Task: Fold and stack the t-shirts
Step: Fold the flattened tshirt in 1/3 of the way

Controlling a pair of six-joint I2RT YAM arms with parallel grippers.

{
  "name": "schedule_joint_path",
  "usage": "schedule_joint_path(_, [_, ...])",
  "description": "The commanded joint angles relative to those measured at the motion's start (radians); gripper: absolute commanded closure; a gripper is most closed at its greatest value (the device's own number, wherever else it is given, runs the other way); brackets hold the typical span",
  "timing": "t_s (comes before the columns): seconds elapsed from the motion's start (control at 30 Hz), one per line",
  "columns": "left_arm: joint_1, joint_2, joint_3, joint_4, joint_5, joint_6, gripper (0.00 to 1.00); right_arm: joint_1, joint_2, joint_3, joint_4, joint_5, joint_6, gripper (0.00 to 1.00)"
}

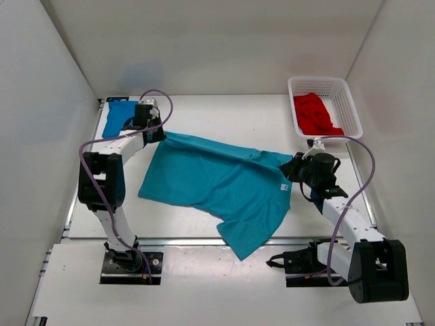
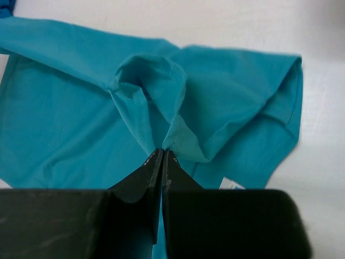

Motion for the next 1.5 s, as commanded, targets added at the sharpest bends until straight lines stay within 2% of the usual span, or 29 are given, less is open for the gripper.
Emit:
schedule_joint_path(0.0, [0.026,-0.052,-0.073,-0.016,-0.005,-0.033,0.98,0.008,-0.048,-0.056,0.026,0.007,0.050,1.00])
schedule_joint_path(0.07, [0.034,-0.058,-0.131,-0.022,-0.012,-0.052,0.81,0.031,-0.086,-0.108,-0.014,0.033,0.069,1.00])
schedule_joint_path(0.1, [0.036,-0.059,-0.153,-0.038,-0.025,-0.056,0.76,0.038,-0.094,-0.124,-0.022,0.035,0.084,0.99])
schedule_joint_path(0.13, [0.043,-0.064,-0.158,-0.052,-0.025,-0.067,0.65,0.045,-0.118,-0.153,-0.054,0.030,0.096,0.96])
schedule_joint_path(0.17, [0.045,-0.069,-0.172,-0.071,-0.050,-0.081,0.57,0.058,-0.161,-0.189,-0.065,0.019,0.102,0.75])
schedule_joint_path(0.2, [0.057,-0.078,-0.181,-0.074,-0.053,-0.088,0.45,0.069,-0.205,-0.200,-0.101,0.003,0.109,0.67])
schedule_joint_path(0.23, [0.078,-0.082,-0.187,-0.074,-0.035,-0.102,0.36,0.072,-0.224,-0.222,-0.123,-0.004,0.119,0.64])
schedule_joint_path(0.27, [0.086,-0.101,-0.179,-0.080,-0.033,-0.111,0.22,0.089,-0.259,-0.224,-0.176,-0.001,0.130,0.50])
schedule_joint_path(0.3, [0.094,-0.122,-0.164,-0.095,-0.042,-0.118,0.16,0.091,-0.284,-0.214,-0.203,0.016,0.145,0.41])
schedule_joint_path(0.33, [0.092,-0.138,-0.158,-0.098,-0.059,-0.122,0.05,0.103,-0.328,-0.202,-0.232,0.030,0.158,0.14])
schedule_joint_path(0.37, [0.086,-0.164,-0.150,-0.098,-0.076,-0.121,0.01,0.112,-0.359,-0.187,-0.243,0.047,0.156,0.01])
schedule_joint_path(0.47, [0.050,-0.196,-0.101,-0.095,-0.065,-0.121,0.02,0.010,-0.346,-0.141,-0.219,0.039,0.139,0.01])
schedule_joint_path(0.53, [0.030,-0.162,-0.051,-0.115,-0.042,-0.119,0.02,-0.096,-0.272,-0.110,-0.156,-0.116,0.162,0.01])
schedule_joint_path(0.57, [0.010,-0.155,-0.043,-0.115,-0.032,-0.108,0.01,-0.131,-0.205,-0.086,-0.119,-0.137,0.170,0.01])
schedule_joint_path(0.6, [-0.003,-0.133,-0.034,-0.114,-0.030,-0.114,0.01,-0.109,-0.142,-0.044,-0.085,-0.148,0.155,0.01])
schedule_joint_path(0.67, [-0.042,-0.098,-0.018,-0.120,-0.027,-0.111,0.01,-0.016,-0.048,0.032,-0.074,0.012,0.098,0.01])
schedule_joint_path(0.73, [-0.062,-0.055,-0.006,-0.124,0.008,-0.111,0.01,0.069,0.099,0.155,-0.076,0.053,0.057,0.01])
schedule_joint_path(0.87, [-0.089,0.009,0.015,-0.129,0.039,-0.110,0.02,0.055,0.274,0.218,0.004,-0.026,0.076,0.01])
schedule_joint_path(1.0, [-0.109,0.048,0.025,-0.137,0.050,-0.104,0.02,0.084,0.420,0.296,-0.008,0.010,0.006,0.01])
schedule_joint_path(1.07, [-0.104,0.060,0.017,-0.129,0.048,-0.099,0.01,0.104,0.476,0.327,-0.002,-0.019,-0.002,0.01])
schedule_joint_path(1.23, [-0.067,0.066,-0.007,-0.128,0.048,-0.098,0.01,0.170,0.521,0.339,-0.013,-0.061,-0.012,0.00])
schedule_joint_path(1.3, [-0.058,0.063,-0.020,-0.126,0.048,-0.096,0.02,0.239,0.500,0.330,-0.027,-0.027,-0.019,0.01])
schedule_joint_path(1.47, [-0.062,0.046,-0.046,-0.117,0.027,-0.090,0.02,0.324,0.449,0.257,-0.070,0.041,0.024,0.01])
